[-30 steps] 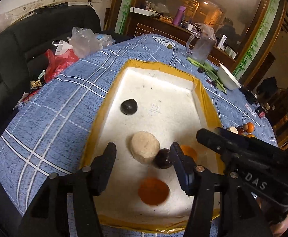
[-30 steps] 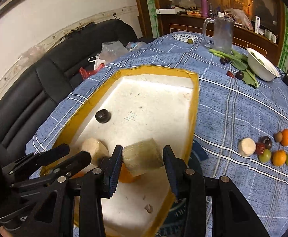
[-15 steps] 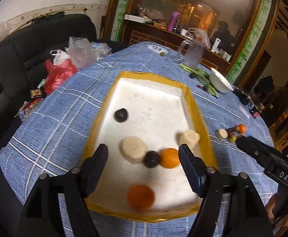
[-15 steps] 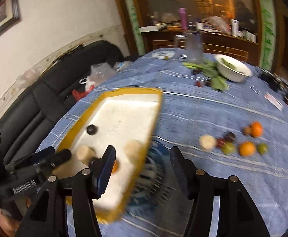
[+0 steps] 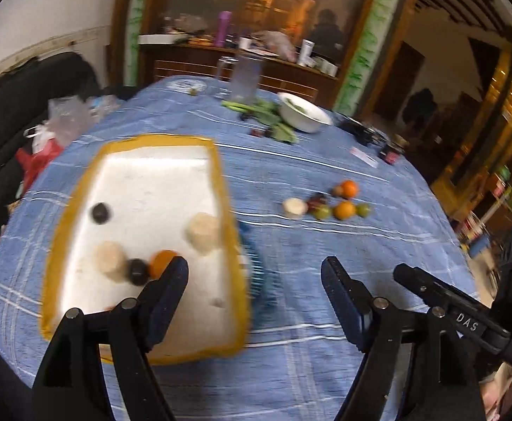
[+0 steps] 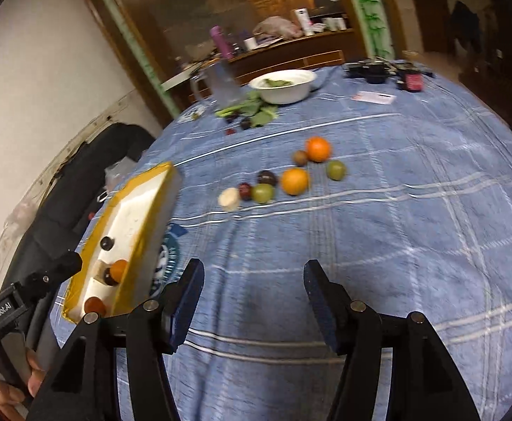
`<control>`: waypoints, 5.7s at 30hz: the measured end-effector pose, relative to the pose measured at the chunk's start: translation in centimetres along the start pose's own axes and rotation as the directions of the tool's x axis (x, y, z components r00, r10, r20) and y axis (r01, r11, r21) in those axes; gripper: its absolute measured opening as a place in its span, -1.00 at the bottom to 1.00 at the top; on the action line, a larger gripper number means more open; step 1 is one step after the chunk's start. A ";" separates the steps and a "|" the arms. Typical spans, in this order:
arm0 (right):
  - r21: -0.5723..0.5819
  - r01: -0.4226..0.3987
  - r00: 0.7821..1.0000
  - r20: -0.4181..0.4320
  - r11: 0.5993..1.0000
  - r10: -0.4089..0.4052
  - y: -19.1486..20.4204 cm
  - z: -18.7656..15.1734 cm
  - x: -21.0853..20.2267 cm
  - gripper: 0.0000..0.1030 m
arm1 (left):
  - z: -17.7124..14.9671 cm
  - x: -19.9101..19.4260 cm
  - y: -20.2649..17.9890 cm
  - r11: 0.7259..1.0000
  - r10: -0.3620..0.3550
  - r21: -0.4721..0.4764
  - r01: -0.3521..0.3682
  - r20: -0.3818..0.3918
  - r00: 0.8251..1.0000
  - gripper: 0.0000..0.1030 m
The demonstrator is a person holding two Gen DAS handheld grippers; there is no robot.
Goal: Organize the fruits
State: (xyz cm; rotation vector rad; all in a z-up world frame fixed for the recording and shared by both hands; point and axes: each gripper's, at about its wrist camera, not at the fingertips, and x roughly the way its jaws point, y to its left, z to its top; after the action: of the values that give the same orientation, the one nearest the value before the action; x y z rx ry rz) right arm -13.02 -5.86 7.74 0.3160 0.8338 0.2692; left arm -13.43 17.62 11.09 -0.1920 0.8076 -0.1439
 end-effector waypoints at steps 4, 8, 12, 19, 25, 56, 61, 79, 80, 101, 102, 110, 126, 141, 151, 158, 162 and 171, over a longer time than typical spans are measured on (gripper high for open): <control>0.028 0.019 0.999 0.032 0.999 -0.020 -1.9 -0.3 -2.2 0.23 | -0.1 0.5 -3.5 0.998 -0.033 0.044 0.034 -0.017 0.999 0.50; 0.035 0.060 0.995 0.077 0.998 -0.062 -3.5 -0.7 -4.6 0.23 | -0.7 0.4 -7.2 0.991 -0.085 0.103 0.088 -0.035 0.996 0.50; 0.100 0.099 0.987 0.115 0.990 -0.111 -6.7 -1.2 -7.2 0.25 | -1.6 0.2 -9.7 0.980 -0.111 0.162 0.115 -0.037 0.993 0.50; 0.191 0.104 0.986 0.108 0.976 -0.126 -9.4 -2.2 -8.2 0.26 | -2.3 1.1 -10.4 0.978 -0.120 0.161 0.131 -0.076 0.990 0.50; 0.132 0.134 0.982 0.118 0.982 -0.149 -7.7 -2.2 -8.1 0.28 | -2.3 1.3 -9.6 0.981 -0.121 0.142 0.132 -0.082 0.989 0.50; -0.078 0.031 0.993 -0.109 0.996 -0.039 -4.3 5.1 7.5 0.20 | 4.1 9.3 -3.4 0.999 -0.053 -0.016 0.051 -0.151 0.987 0.53; -0.093 0.005 0.991 -0.131 0.996 -0.017 -3.7 6.4 10.3 -0.02 | 5.3 12.7 -3.7 0.997 -0.071 -0.027 0.067 -0.200 0.977 0.53; -0.106 0.002 0.992 -0.122 0.994 -0.015 -3.8 8.6 14.8 -0.33 | 6.2 17.0 -5.7 0.946 0.087 0.325 0.000 -0.254 0.963 0.06; -0.099 -0.003 0.992 -0.122 0.995 -0.009 -4.0 8.6 14.7 -0.33 | 6.2 17.1 -5.8 0.943 0.088 0.333 0.003 -0.258 0.962 0.05; -0.047 -0.044 0.990 -0.136 0.998 0.038 -5.0 8.7 14.2 -0.33 | 6.1 20.2 -6.7 0.904 0.111 0.423 0.061 -0.370 0.923 -0.03; -0.047 -0.044 0.990 -0.136 0.998 0.037 -4.9 8.7 14.1 -0.33 | 6.1 20.6 -6.8 0.903 0.108 0.423 0.069 -0.381 0.918 -0.03; -0.046 -0.048 0.989 -0.139 0.998 0.041 -5.0 8.7 14.2 -0.33 | 5.6 20.4 -8.0 0.876 0.078 0.468 0.114 -0.371 0.925 -0.46; -0.037 -0.055 0.988 -0.143 0.998 0.049 -5.2 8.7 14.5 -0.32 | 7.8 20.8 -7.1 0.924 0.084 0.379 0.046 -0.321 0.943 -0.53; -0.022 -0.061 0.987 -0.147 0.998 0.057 -5.3 8.6 14.5 -0.32 | 8.1 22.2 -9.7 0.901 0.062 0.427 0.078 -0.303 0.951 -0.31; -0.011 -0.068 0.987 -0.145 0.998 0.066 -5.4 8.7 14.5 -0.33 | 7.4 22.0 -9.2 0.906 0.064 0.420 0.058 -0.273 0.960 -0.46; -0.040 -0.092 0.991 -0.097 0.995 0.088 -4.6 8.6 13.4 -0.33 | 7.8 14.5 -6.0 0.955 0.040 0.295 0.010 -0.161 0.986 -0.46; -0.090 -0.101 0.993 -0.063 0.991 0.096 -3.2 8.5 12.5 -0.33 | 7.4 9.2 -0.8 0.982 0.083 0.175 -0.065 -0.097 0.992 -0.45; -0.167 -0.233 0.970 -0.117 0.958 0.215 7.5 8.1 10.8 -0.32 | 3.0 4.8 12.8 0.971 0.201 -0.109 -0.215 -0.124 0.972 -0.45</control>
State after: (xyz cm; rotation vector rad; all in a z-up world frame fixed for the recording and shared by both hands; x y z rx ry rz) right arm -0.77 3.52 8.30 0.2289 0.8637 0.5731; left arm -7.27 29.52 6.90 -0.2140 0.9445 0.0937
